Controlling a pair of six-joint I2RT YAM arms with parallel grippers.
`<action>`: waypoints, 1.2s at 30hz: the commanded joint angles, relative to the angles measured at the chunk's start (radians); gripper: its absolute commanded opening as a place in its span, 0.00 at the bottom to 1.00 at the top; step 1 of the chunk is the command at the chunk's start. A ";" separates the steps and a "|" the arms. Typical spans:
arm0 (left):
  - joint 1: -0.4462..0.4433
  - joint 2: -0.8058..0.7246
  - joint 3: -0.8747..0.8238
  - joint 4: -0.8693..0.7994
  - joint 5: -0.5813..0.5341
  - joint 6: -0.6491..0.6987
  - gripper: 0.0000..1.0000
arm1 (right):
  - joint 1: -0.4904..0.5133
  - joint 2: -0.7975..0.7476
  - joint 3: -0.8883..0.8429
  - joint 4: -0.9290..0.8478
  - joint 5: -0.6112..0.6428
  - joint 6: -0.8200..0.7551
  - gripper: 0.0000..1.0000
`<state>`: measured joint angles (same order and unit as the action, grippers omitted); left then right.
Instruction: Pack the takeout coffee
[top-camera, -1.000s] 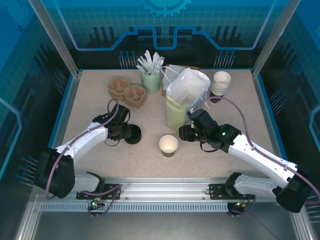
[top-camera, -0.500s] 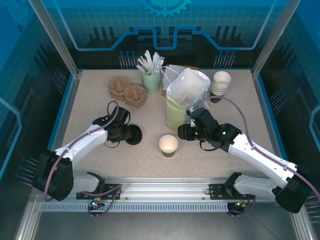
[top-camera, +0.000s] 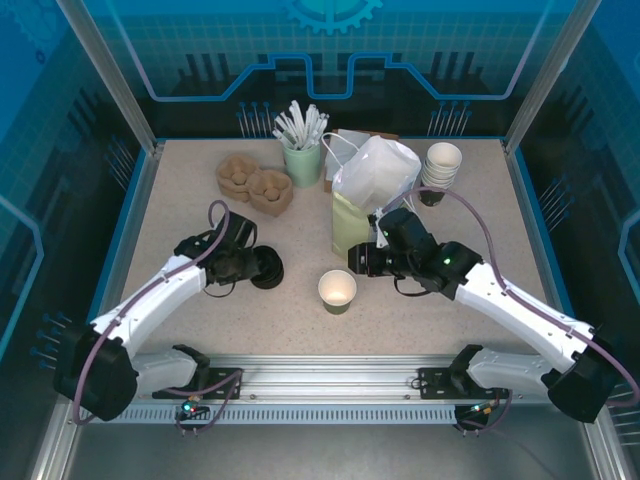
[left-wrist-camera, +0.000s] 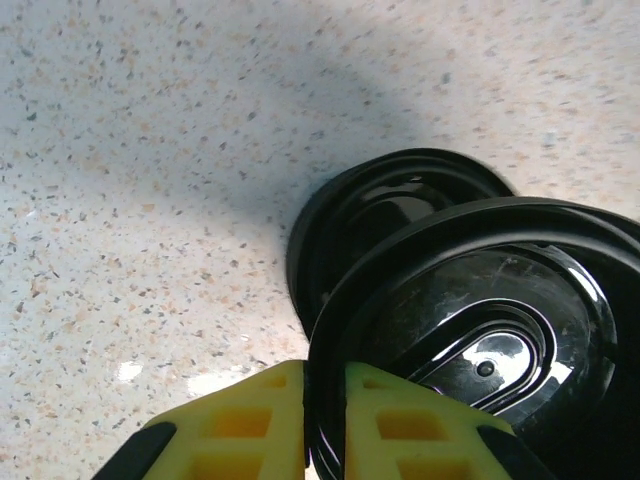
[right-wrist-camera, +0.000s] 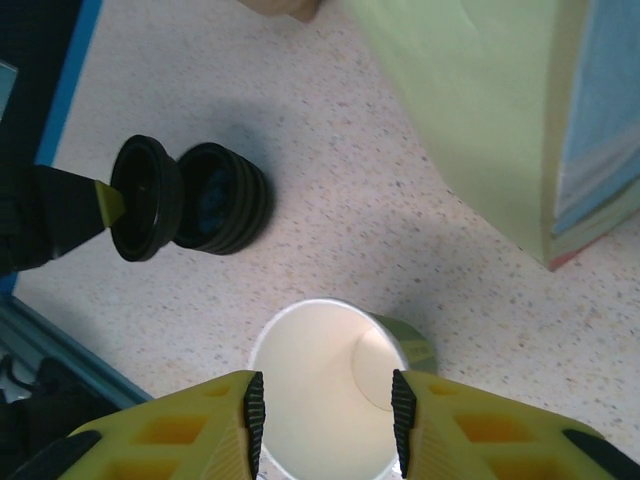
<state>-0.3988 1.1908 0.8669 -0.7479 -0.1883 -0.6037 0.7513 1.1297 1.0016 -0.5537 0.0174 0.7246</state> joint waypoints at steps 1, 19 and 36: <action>-0.048 -0.036 0.092 -0.117 -0.019 -0.002 0.15 | 0.026 -0.009 0.079 -0.025 -0.016 0.010 0.41; -0.387 0.050 0.451 -0.311 -0.094 -0.091 0.14 | 0.126 0.051 0.263 -0.113 -0.017 -0.016 0.51; -0.504 0.175 0.595 -0.313 -0.098 -0.102 0.13 | 0.137 0.057 0.261 -0.180 0.023 -0.033 0.56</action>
<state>-0.8886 1.3537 1.4208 -1.0386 -0.2665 -0.6830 0.8726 1.1812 1.2392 -0.7036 0.0208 0.7063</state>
